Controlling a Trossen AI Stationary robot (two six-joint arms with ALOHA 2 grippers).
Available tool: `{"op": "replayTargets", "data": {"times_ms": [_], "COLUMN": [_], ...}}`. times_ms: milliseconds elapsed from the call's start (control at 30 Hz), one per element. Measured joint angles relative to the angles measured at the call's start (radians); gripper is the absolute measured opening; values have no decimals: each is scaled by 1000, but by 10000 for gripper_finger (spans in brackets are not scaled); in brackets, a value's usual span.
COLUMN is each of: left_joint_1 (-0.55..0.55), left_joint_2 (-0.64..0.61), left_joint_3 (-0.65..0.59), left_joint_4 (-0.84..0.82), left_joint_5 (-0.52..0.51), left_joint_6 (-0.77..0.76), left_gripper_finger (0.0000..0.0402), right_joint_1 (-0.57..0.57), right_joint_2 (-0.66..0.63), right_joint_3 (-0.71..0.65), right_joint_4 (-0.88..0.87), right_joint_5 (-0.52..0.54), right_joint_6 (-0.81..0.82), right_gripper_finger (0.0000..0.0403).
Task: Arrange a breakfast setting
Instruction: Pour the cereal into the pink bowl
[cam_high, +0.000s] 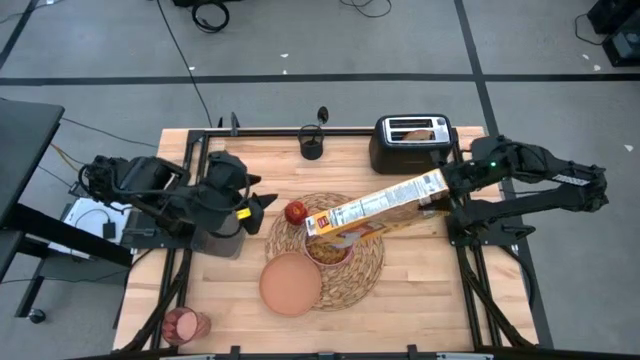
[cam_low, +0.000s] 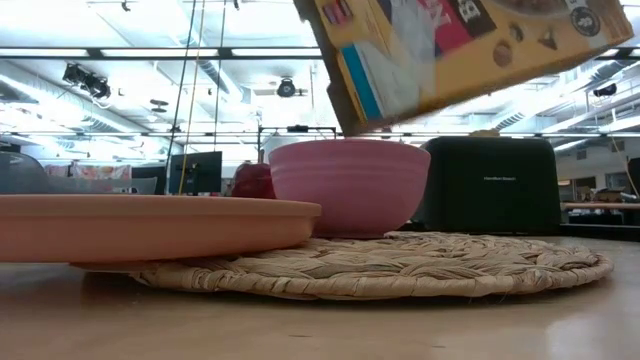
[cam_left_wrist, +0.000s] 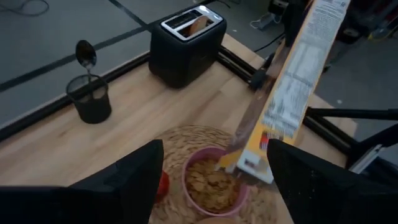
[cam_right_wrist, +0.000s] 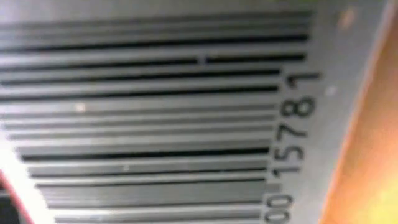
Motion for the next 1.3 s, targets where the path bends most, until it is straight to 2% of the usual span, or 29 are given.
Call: {"op": "replayTargets", "data": {"times_ms": [600, 1000, 1300], "left_joint_1": [-14, 9, 9], "left_joint_2": [0, 0, -1], "left_joint_3": [0, 0, 0], "left_joint_4": [-66, -49, 51], "left_joint_5": [-9, -8, -8], "left_joint_6": [-132, -122, -47], "left_gripper_finger": [288, 288, 288], "right_joint_1": [0, 0, 0], "right_joint_2": [-242, -291, -292], "right_joint_3": [-146, -156, -156], "right_joint_4": [127, 147, 201], "right_joint_5": [-6, 18, 12], "right_joint_6": [151, 170, 187], "right_gripper_finger": [206, 206, 205]}}
